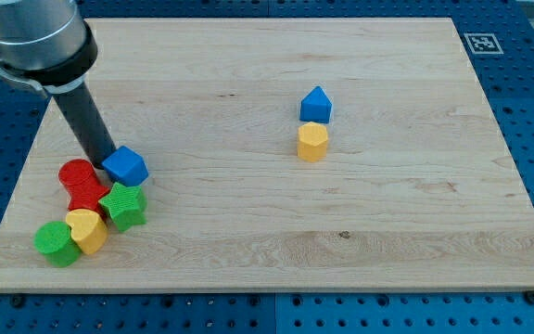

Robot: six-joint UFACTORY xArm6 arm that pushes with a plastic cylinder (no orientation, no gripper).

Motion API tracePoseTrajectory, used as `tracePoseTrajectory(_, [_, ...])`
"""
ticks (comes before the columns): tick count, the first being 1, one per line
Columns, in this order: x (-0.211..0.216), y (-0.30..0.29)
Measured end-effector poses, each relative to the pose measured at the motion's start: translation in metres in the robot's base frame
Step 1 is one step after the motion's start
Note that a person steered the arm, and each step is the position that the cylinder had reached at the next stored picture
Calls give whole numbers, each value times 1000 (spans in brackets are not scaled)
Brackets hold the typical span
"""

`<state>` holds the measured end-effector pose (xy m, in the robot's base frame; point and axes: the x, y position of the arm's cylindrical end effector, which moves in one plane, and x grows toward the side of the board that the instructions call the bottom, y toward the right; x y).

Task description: Slide the blue triangle towards the bottom center

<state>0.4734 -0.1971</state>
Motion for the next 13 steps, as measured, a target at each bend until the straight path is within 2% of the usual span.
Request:
tracePoseTrajectory(2, [0, 23])
tracePoseTrajectory(4, [-11, 11])
tracePoseTrajectory(5, [-63, 0])
tracePoseTrajectory(6, [-113, 29])
tracePoseTrajectory(7, [-156, 101])
tracePoseTrajectory(9, [-149, 293])
tracePoseTrajectory(10, [-142, 303])
tracePoseTrajectory(11, [-114, 300])
tracePoseTrajectory(12, [-96, 284])
tracePoseTrajectory(13, [-96, 262])
